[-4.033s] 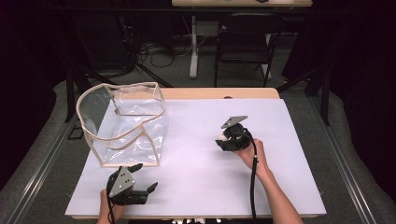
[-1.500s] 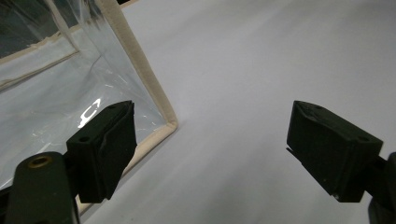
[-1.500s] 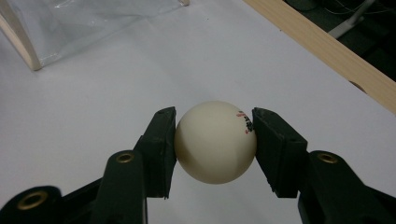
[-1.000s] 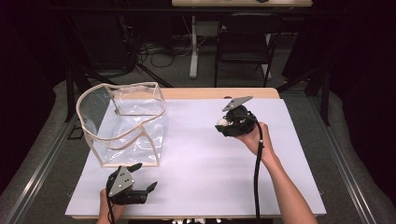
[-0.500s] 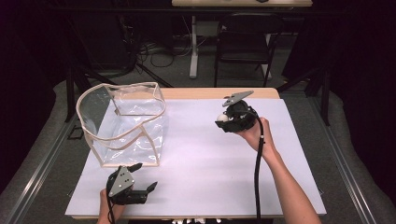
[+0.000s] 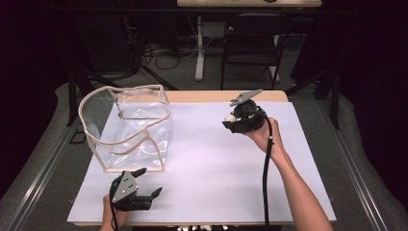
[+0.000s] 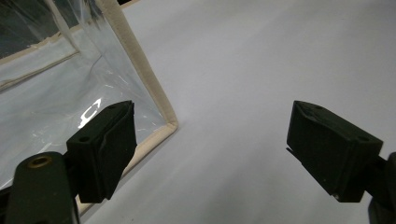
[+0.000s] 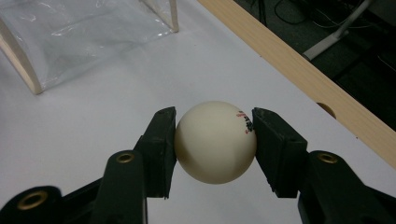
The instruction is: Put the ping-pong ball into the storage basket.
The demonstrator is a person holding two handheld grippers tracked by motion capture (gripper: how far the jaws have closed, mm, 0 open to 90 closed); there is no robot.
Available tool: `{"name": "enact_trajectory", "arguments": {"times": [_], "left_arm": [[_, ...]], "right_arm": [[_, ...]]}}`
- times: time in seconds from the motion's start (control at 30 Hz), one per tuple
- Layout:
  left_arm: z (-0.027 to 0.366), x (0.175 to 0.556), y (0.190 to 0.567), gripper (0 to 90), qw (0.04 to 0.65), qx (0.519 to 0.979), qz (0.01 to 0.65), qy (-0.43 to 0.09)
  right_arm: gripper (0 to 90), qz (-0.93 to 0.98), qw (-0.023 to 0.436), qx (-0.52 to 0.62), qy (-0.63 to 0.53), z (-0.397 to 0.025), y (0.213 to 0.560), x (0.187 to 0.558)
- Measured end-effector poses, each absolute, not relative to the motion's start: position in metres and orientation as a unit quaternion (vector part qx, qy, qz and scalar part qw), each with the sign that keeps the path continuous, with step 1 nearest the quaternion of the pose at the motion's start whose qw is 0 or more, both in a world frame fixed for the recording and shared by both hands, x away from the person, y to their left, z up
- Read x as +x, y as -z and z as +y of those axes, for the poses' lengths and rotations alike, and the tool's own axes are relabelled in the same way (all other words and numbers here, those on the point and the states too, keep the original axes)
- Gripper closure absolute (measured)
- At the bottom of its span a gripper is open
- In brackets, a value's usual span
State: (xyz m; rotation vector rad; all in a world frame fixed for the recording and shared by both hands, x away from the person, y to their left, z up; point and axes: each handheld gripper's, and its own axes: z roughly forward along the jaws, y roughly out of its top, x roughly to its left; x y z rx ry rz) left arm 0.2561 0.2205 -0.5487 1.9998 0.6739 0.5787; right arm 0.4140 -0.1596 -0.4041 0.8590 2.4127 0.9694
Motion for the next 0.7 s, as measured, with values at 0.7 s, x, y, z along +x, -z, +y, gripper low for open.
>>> {"name": "enact_trajectory", "arguments": {"times": [0.7], "left_arm": [[0.221,0.256,0.548,16.2,0.460,0.812,0.273,-0.235]], "right_arm": [[51.4,0.859,0.210,0.306,-0.352,-0.156,0.390,0.421]]}}
